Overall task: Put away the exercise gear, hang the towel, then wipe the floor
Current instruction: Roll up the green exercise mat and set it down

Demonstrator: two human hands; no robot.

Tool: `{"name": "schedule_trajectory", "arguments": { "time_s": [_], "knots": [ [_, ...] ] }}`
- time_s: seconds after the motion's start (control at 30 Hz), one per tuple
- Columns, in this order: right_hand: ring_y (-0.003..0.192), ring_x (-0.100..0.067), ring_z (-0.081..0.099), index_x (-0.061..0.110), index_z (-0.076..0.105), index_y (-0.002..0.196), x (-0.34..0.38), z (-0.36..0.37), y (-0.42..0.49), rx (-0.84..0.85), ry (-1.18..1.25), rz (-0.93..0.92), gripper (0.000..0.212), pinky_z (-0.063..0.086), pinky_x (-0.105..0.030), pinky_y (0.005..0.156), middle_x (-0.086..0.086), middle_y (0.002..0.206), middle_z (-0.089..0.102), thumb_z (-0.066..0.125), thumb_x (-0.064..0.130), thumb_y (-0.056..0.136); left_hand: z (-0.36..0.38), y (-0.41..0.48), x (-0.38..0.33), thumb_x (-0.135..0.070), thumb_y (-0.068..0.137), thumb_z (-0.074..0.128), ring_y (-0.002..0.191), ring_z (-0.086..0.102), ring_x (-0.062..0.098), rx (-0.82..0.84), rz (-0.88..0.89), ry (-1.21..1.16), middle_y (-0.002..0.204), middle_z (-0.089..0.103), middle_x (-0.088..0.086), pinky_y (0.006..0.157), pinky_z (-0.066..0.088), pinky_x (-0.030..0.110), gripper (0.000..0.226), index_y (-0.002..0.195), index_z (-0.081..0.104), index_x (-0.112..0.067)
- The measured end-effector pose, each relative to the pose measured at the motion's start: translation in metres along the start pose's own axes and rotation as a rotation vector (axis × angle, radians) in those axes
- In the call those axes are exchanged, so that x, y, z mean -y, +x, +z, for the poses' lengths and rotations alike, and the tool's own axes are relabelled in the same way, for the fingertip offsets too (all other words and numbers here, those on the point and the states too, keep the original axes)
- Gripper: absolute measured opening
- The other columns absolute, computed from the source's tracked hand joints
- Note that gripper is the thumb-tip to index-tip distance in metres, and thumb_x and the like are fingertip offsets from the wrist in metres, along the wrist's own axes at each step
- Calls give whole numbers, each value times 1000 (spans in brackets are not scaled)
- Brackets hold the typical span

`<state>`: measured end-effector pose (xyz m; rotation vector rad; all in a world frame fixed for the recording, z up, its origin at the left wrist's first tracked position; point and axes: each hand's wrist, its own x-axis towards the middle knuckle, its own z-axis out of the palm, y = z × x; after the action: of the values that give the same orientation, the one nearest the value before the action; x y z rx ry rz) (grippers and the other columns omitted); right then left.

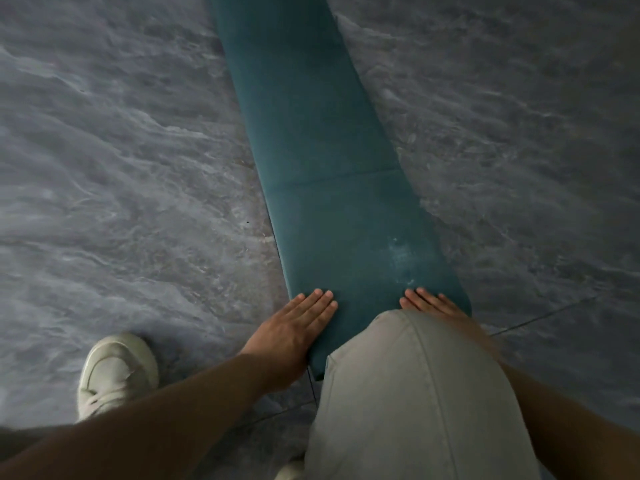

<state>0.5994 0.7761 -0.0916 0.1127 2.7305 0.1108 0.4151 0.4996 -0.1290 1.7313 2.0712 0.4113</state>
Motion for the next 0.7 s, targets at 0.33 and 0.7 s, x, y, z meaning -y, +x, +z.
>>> {"name": "schedule_trajectory", "arguments": {
  "time_s": [0.33, 0.7],
  "knots": [
    [149, -23, 22, 14, 33, 153, -15, -99, 55, -287, 100, 100, 73, 20, -48, 120, -4, 161, 26, 50, 15, 82, -70, 27, 36, -30, 90, 35, 153, 10, 18, -128, -44, -20, 165, 13, 6, 125, 9, 34, 73, 158, 18, -6],
    [150, -22, 19, 13, 31, 153, -29, -150, 103, -381, 117, 225, 79, 16, -50, 121, -2, 163, 23, 61, 7, 81, -176, 52, 25, -56, 86, 67, 152, -1, 5, -223, -147, 53, 167, 2, -7, 124, 6, 27, 102, 160, 8, -18]
  ]
}}
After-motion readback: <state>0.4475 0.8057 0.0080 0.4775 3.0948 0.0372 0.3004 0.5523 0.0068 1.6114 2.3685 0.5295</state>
